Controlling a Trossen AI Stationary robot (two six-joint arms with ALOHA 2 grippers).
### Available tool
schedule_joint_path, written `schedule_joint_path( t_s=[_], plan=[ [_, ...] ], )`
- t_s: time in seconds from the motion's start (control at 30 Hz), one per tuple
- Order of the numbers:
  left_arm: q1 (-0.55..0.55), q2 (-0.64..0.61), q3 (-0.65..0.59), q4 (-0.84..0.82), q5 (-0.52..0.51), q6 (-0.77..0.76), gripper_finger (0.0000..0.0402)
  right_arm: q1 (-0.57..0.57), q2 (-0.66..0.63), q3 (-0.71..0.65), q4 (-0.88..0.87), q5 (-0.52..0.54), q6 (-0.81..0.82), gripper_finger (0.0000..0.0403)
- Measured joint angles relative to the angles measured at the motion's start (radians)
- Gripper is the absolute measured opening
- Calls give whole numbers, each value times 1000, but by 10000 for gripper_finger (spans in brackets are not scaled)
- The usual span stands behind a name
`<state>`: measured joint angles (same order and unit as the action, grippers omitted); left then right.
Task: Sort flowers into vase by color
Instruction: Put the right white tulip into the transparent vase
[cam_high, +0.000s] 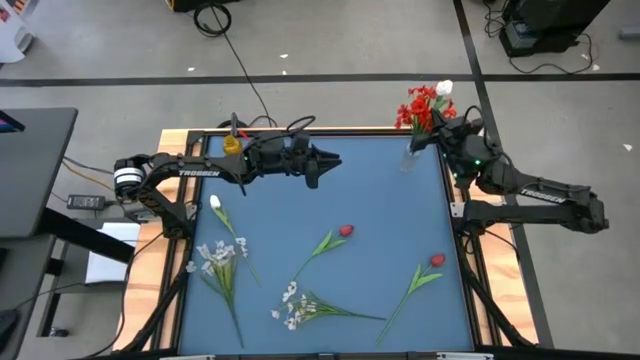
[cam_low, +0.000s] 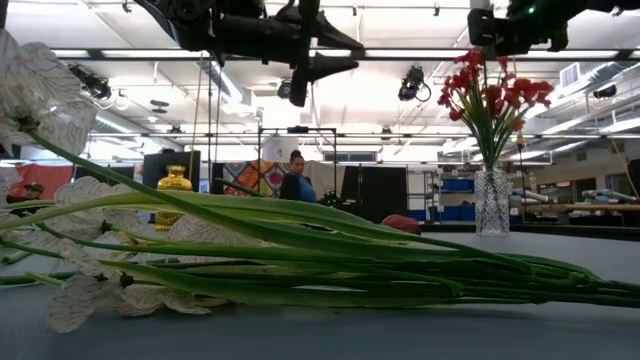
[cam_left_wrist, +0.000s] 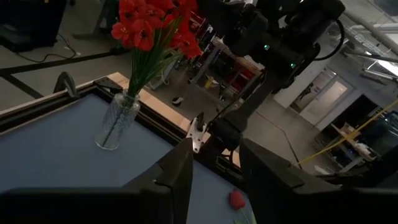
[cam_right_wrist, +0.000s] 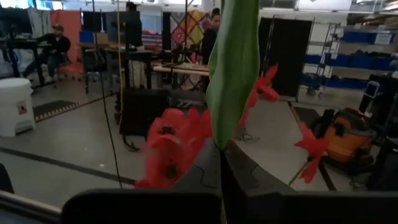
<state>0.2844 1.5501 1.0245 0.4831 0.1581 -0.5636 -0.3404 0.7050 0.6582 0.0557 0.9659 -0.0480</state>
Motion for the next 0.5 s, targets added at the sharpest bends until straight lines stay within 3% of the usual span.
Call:
schedule_joint_path(
  t_s=[0.17,0.5],
  plan=[
    [5,0,0,-8,0,1,137,-14,19,2,-76,-3,97,0],
    [16,0,0,-9,0,7,137,-16,30,2,-70,15,153,0]
  ],
)
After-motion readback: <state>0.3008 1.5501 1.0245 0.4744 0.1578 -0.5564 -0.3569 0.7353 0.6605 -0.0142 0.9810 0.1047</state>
